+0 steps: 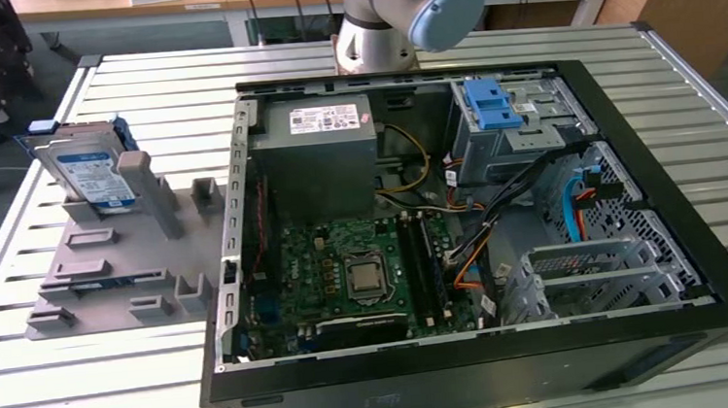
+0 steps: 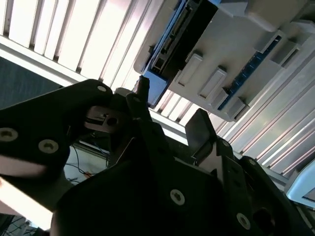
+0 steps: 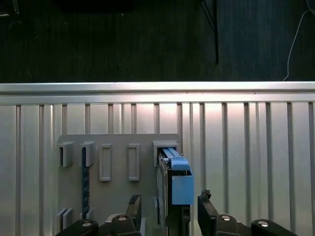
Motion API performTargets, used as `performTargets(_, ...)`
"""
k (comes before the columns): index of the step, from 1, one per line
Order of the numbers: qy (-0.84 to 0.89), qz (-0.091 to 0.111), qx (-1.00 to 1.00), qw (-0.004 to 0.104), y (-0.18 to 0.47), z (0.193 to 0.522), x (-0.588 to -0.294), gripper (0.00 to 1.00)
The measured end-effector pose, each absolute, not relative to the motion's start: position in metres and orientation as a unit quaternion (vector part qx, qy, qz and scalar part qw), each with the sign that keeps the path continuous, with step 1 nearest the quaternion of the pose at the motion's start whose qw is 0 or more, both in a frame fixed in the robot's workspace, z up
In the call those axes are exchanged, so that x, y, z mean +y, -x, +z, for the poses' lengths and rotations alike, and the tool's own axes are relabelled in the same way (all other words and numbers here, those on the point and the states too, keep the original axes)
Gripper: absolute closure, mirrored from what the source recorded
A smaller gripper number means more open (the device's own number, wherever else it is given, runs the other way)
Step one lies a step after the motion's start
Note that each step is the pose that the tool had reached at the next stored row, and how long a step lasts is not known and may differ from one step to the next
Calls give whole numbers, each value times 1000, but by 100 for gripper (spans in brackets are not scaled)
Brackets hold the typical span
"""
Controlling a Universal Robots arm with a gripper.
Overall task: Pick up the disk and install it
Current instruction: 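Pick up the disk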
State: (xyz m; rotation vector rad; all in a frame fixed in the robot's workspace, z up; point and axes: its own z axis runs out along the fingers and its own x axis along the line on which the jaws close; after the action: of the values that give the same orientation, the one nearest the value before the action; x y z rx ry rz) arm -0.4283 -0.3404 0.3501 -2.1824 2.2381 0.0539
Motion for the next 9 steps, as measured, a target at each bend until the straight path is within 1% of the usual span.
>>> performTargets(1,698,17,716,7,428,349,-339,42)
performTargets(2,698,17,715,7,428,347,-338,42)
performTargets(3,699,17,715,6,428,346,-338,36)
performTargets(9,699,18,715,5,428,341,-338,36)
